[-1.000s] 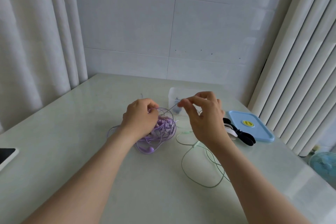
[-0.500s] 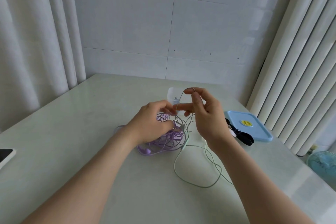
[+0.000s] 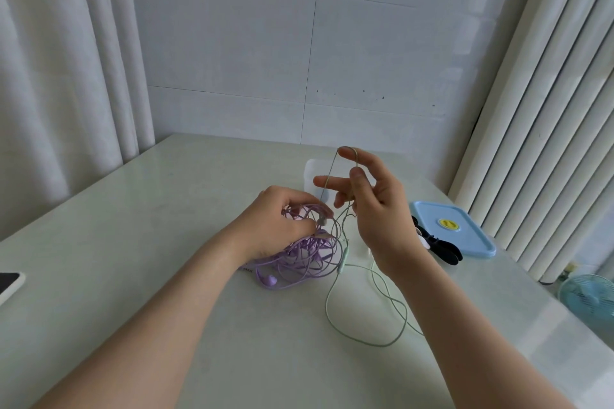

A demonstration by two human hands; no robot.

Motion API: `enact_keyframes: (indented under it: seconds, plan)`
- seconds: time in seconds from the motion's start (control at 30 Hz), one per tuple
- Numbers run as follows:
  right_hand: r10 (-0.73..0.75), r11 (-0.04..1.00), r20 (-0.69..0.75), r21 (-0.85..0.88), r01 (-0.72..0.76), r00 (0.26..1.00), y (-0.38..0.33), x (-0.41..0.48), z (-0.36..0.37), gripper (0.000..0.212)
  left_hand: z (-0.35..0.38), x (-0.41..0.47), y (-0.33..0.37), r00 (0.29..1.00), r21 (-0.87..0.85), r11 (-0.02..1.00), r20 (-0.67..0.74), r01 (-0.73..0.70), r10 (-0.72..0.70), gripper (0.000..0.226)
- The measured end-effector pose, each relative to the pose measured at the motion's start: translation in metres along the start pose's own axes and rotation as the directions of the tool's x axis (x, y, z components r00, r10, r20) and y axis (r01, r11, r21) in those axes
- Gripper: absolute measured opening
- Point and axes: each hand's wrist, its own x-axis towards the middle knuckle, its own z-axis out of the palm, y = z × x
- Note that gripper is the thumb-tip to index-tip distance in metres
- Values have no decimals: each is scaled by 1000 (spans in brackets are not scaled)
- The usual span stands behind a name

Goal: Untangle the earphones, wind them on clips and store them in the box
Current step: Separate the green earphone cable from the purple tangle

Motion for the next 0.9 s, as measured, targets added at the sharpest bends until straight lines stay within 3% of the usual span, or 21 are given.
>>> enact_keyframes:
  seconds: [0.17, 0.3, 0.53, 0.67, 0.9]
  plan:
    - [59, 998, -64, 27, -58, 996, 1, 1, -1, 32, 0, 1, 1, 996, 10, 1000, -83, 20, -19, 10]
    - [81, 997, -83, 13, -80, 993, 4, 1, 0, 32, 2, 1, 2, 986, 77, 997, -166, 28, -15, 36]
    - [107, 994, -55, 21, -106, 993, 1, 0, 0, 33, 5, 8, -9, 980, 111, 993, -189, -47, 68, 32]
    - [63, 987, -21, -144, -66, 998, 4, -1, 0, 45, 3, 9, -9, 988, -46, 997, -142, -63, 56, 10]
    - [53, 967, 26, -251, -45, 998, 11, -2, 0, 66, 0, 10, -15, 984, -226, 974, -174, -10, -30, 14]
